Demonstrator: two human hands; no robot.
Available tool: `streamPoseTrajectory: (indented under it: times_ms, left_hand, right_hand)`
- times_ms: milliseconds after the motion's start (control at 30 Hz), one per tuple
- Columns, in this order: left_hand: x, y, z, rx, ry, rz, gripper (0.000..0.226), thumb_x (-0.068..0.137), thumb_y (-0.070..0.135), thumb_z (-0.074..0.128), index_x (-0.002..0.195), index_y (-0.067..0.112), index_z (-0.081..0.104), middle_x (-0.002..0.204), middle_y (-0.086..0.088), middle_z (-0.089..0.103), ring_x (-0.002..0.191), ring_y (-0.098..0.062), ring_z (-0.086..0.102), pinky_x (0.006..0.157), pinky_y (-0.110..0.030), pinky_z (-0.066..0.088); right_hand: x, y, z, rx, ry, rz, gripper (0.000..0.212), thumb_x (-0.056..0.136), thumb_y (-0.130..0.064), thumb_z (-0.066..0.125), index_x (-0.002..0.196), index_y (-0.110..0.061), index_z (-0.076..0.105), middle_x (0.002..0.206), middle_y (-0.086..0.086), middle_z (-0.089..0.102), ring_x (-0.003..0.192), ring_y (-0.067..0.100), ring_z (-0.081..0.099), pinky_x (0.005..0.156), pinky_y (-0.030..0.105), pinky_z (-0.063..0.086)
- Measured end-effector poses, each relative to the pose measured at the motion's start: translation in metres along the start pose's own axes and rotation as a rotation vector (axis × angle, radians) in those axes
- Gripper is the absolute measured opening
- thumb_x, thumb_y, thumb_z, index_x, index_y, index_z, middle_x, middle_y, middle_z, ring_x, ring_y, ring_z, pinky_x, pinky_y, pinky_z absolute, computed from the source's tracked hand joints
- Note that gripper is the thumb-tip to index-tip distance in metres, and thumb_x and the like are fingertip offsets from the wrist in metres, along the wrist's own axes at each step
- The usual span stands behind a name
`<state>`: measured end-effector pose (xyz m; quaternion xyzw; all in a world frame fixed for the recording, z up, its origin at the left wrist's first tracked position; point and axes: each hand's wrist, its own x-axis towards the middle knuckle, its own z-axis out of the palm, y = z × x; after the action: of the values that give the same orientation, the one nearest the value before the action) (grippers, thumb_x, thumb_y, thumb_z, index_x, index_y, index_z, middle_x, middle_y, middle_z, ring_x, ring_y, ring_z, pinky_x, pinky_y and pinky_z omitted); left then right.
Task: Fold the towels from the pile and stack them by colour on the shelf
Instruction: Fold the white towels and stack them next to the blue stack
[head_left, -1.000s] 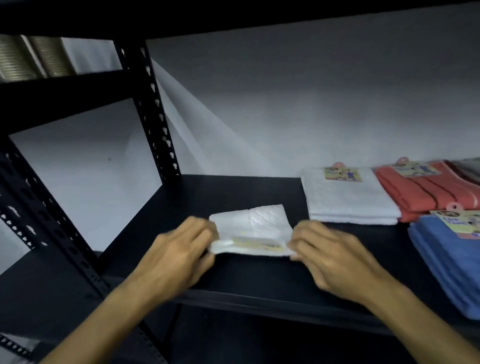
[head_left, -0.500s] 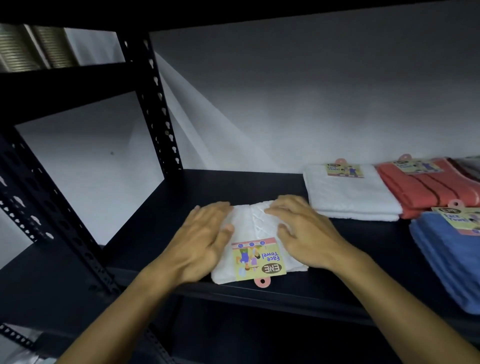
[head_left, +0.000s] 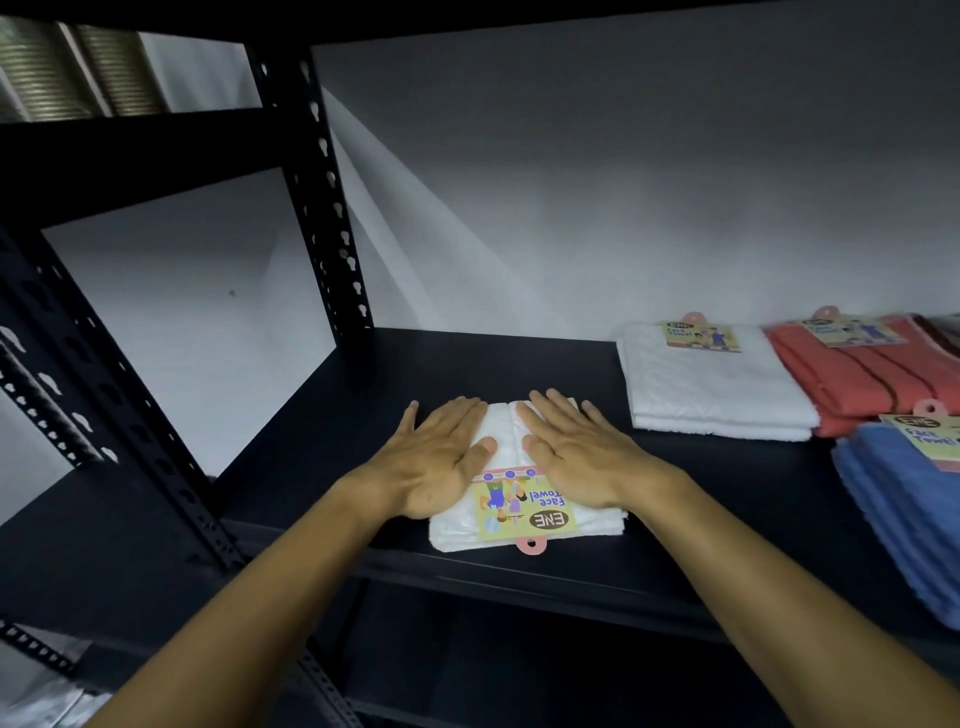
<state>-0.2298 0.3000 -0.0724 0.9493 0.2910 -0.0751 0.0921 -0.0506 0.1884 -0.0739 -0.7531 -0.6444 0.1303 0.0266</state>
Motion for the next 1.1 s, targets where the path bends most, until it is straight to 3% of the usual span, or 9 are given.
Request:
streamPoseTrajectory:
  times_ms: [100,267,400,533,667,833,900,1000,1100]
  left_hand:
    - [-0.002,-0.006,-0.006,-0.008,0.032,0.054,0.065,0.099,0.057,-0.004,0.157,0.030,-0.004,0.165,0.013,-0.005,0.147,0.003,-0.014,0.119,-0.040,-0.020]
    - [-0.013,-0.030,-0.005,0.035,0.079,0.125,0.056,0.101,0.055,0.002,0.155,0.043,0.007,0.164,0.018,0.002,0.147,0.005,-0.007,0.118,-0.041,-0.020]
    - [-0.027,-0.030,0.000,0.099,0.134,0.078,0.064,0.097,0.057,-0.001,0.157,0.037,0.011,0.164,0.011,0.010,0.149,-0.005,0.005,0.122,-0.042,-0.009]
    - [-0.053,-0.017,0.009,0.185,0.261,0.020,0.078,0.095,0.061,-0.009,0.152,0.026,0.031,0.147,0.004,0.039,0.133,-0.014,0.034,0.120,-0.044,0.014]
    - [-0.078,0.010,0.026,0.328,0.525,-0.038,0.075,0.102,0.057,0.006,0.103,0.014,0.067,0.097,-0.004,0.059,0.087,-0.024,0.054,0.085,-0.044,0.045]
    - [-0.089,0.043,0.027,0.331,0.630,-0.003,0.062,0.103,0.051,0.023,0.068,0.015,0.059,0.075,-0.002,0.051,0.069,-0.024,0.048,0.067,-0.042,0.046]
    - [-0.084,0.042,0.012,0.268,0.578,-0.029,0.059,0.102,0.051,0.020,0.079,0.018,0.063,0.087,-0.001,0.054,0.082,-0.023,0.052,0.079,-0.043,0.047]
    - [-0.061,0.017,-0.017,0.102,0.440,-0.042,0.048,0.105,0.045,0.019,0.126,0.023,0.056,0.132,0.003,0.048,0.122,-0.019,0.043,0.104,-0.037,0.037]
    - [-0.034,-0.004,-0.034,0.002,0.240,0.066,0.051,0.105,0.046,0.023,0.154,0.034,0.027,0.163,0.016,0.011,0.148,-0.003,0.007,0.115,-0.027,0.015]
  right_hand:
    - [-0.009,-0.008,-0.007,-0.102,0.053,0.006,0.054,0.105,-0.035,0.011,0.155,-0.018,0.002,0.163,0.003,-0.008,0.148,0.014,-0.016,0.120,0.037,-0.011]
    - [-0.060,-0.061,0.008,-0.057,0.353,-0.081,0.070,0.094,-0.048,0.002,0.138,-0.015,0.045,0.146,0.009,0.040,0.139,0.025,0.026,0.116,0.032,0.016]
    - [-0.073,-0.071,0.030,0.036,0.271,-0.123,0.063,0.098,-0.055,0.013,0.153,-0.025,0.021,0.162,0.003,0.010,0.149,0.016,0.000,0.120,0.032,-0.007]
    - [-0.069,-0.038,0.017,0.025,0.200,-0.210,0.049,0.102,-0.039,0.022,0.150,-0.032,0.027,0.163,-0.008,0.002,0.145,0.003,-0.019,0.118,0.030,-0.013]
    - [-0.069,-0.005,-0.005,-0.023,0.104,-0.281,0.046,0.101,-0.029,0.030,0.145,-0.041,0.034,0.162,-0.010,-0.008,0.140,0.001,-0.031,0.117,0.029,-0.017]
    - [-0.062,0.014,-0.026,-0.224,0.158,-0.262,0.043,0.103,-0.023,0.036,0.141,-0.043,0.040,0.162,-0.004,-0.012,0.144,0.010,-0.027,0.119,0.031,-0.009]
    - [-0.062,0.007,-0.024,-0.270,0.246,-0.251,0.050,0.096,-0.011,0.049,0.138,-0.039,0.049,0.163,0.002,0.002,0.149,0.015,-0.009,0.120,0.031,0.000]
    - [-0.067,-0.021,-0.006,-0.198,0.538,-0.264,0.036,0.076,-0.012,0.071,0.110,-0.025,0.071,0.135,0.009,0.055,0.127,0.027,0.051,0.096,0.039,0.051]
    - [-0.066,-0.064,0.021,-0.070,0.604,-0.269,0.032,0.088,-0.032,0.049,0.111,-0.021,0.069,0.122,0.006,0.062,0.113,0.026,0.059,0.085,0.038,0.056]
